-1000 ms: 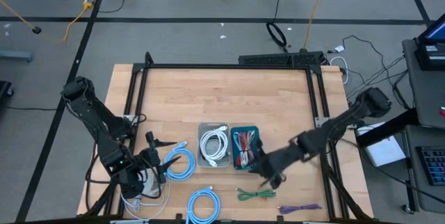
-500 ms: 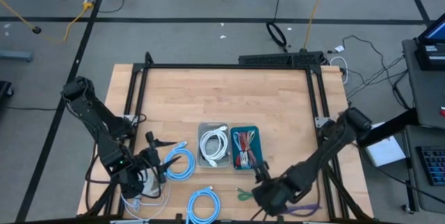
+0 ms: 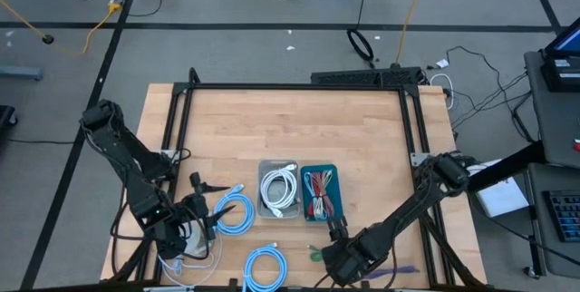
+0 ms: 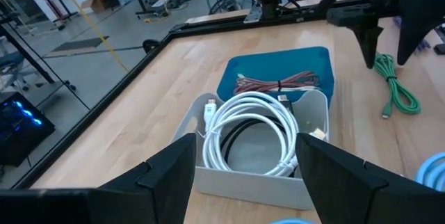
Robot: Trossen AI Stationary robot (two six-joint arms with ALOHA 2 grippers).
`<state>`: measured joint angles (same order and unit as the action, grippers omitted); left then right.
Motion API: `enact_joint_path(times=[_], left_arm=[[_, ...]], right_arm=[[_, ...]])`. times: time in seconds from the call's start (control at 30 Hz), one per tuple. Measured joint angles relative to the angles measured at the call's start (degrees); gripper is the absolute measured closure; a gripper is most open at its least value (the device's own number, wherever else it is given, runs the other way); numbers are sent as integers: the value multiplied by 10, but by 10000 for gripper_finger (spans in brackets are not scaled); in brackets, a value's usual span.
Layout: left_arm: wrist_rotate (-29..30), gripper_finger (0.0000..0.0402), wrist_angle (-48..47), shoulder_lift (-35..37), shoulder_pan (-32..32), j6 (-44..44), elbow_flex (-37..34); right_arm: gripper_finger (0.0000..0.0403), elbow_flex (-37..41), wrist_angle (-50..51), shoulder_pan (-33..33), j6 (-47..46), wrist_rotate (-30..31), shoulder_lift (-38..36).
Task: Pick & Place USB Port
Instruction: Put the green charger cable into the blue bin
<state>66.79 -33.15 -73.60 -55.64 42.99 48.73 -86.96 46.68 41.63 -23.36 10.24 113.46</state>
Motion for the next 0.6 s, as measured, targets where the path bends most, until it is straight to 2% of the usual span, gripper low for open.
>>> enact_joint_path(times=[0.23,0.6], left_arm=[[-7,154,2,0,0,-3,0],[-8,154,3,0,-11,-3,0]], right_arm=[[177,15,-6,1,-38,1,9],[200,82,-97,12,-120,-31,7]])
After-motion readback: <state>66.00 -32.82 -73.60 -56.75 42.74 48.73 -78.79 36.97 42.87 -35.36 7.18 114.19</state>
